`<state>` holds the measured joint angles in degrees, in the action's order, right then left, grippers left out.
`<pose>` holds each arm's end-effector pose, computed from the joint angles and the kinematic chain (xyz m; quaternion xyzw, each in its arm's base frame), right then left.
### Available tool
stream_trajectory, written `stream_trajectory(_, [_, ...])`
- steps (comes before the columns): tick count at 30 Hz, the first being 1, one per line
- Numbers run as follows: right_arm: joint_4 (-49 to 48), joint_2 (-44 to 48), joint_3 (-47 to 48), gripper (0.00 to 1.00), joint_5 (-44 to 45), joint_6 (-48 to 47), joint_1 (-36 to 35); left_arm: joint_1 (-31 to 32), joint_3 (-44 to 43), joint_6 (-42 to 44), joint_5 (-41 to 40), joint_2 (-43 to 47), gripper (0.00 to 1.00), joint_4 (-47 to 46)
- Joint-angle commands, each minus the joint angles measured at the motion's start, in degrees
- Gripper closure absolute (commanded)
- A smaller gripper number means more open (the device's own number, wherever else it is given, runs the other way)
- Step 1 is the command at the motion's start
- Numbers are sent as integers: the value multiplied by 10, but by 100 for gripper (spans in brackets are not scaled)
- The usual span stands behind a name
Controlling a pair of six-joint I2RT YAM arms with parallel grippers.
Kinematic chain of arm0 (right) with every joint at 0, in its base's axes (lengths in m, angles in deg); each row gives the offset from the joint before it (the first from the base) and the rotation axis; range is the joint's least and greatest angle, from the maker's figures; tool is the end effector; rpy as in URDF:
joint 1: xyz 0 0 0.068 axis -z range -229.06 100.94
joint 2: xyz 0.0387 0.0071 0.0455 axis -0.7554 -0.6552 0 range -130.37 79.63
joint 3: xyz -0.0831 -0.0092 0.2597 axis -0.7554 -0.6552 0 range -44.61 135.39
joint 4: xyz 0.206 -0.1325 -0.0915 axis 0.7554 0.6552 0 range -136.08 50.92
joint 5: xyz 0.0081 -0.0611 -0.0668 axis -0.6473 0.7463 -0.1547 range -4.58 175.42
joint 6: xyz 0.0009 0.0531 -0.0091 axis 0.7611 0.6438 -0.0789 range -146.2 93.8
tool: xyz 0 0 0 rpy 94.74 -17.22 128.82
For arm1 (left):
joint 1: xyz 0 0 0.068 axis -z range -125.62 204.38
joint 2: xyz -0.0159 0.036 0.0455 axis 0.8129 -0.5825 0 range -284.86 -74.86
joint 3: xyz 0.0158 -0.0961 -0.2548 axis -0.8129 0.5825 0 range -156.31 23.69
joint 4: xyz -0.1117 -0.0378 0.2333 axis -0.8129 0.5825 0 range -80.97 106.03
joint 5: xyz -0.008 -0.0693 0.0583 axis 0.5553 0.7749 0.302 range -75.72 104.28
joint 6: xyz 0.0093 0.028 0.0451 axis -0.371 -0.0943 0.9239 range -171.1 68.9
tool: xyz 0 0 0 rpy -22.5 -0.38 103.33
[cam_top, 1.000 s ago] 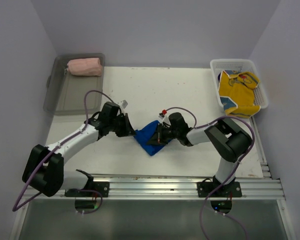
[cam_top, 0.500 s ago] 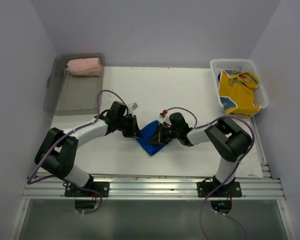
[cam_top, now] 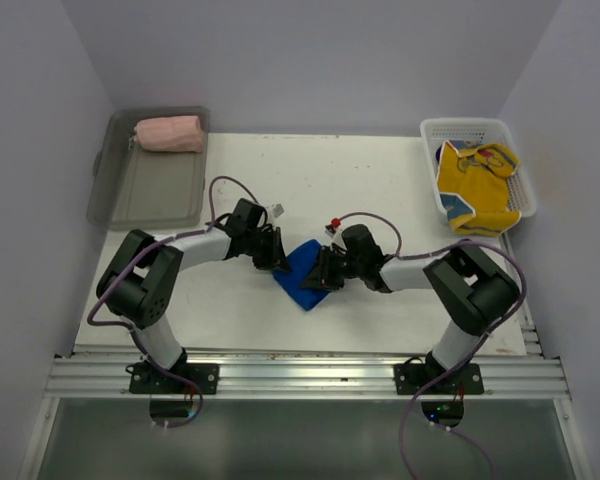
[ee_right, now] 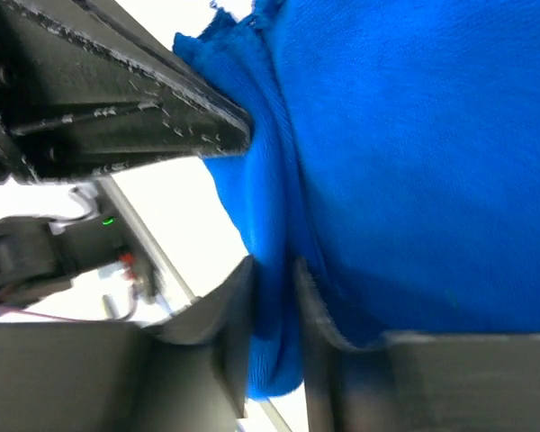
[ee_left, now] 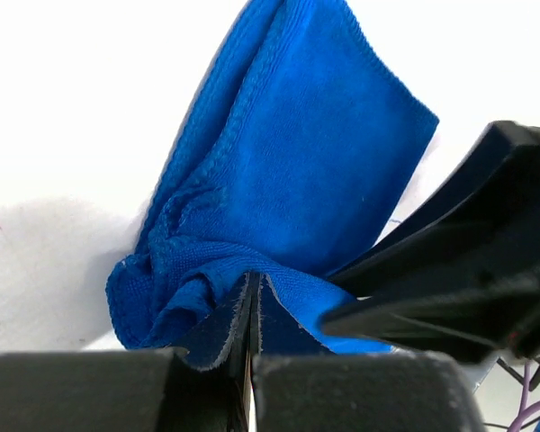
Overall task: Roll the towels
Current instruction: Roll the towel
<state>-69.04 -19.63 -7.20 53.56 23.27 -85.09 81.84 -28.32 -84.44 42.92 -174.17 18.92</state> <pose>0.2414 0.1987 0.1209 -0.0160 0.8754 0.4634 0.1365 0.2849 -0.1673 0.1463 0.0221 0.9318 -0.3432 0.1159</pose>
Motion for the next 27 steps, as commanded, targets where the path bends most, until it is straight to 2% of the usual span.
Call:
stream_trajectory(1, [141,97,32,68,89,-93,-3,-1,-26,21,-10,-8,100,-12])
stream_trajectory(3, [227,140,49,54,143,-151,-18,-1,-28,26,-10,-10,100,1])
stream_trajectory(4, [265,167,80,52,170,-174,-28,-1,-29,27,-10,-12,100,4])
stream_trajectory(5, [303,174,105,50,253,-201,-43,-1,-30,29,-10,-12,100,7])
stream_trajectory(6, [381,174,133,47,300,-248,-81,-1,-29,30,-9,-14,100,9])
stream_trajectory(8, [425,163,198,47,388,-279,-115,-1,-27,30,-8,-15,100,10])
stream_trajectory(9, [440,158,211,50,403,-298,-137,-2,-27,29,-6,-17,100,8])
stream_trajectory(10, [443,152,222,58,413,-306,-148,-1,-27,29,-5,-19,100,8])
stream_trajectory(11, [444,144,237,74,421,-315,-162,-1,-28,28,-3,-21,100,10])
stream_trajectory(12, [448,136,245,83,452,-335,-192,-1,-30,28,2,-22,100,10])
stream_trajectory(15, [464,96,270,99,473,-364,-228,-1,-37,30,6,-26,100,16])
stream_trajectory(21, [413,67,252,100,465,-378,-243,-2,-59,35,15,-35,100,38])
stream_trajectory(27, [409,19,248,100,500,-402,-243,-1,-67,34,23,-42,100,42])
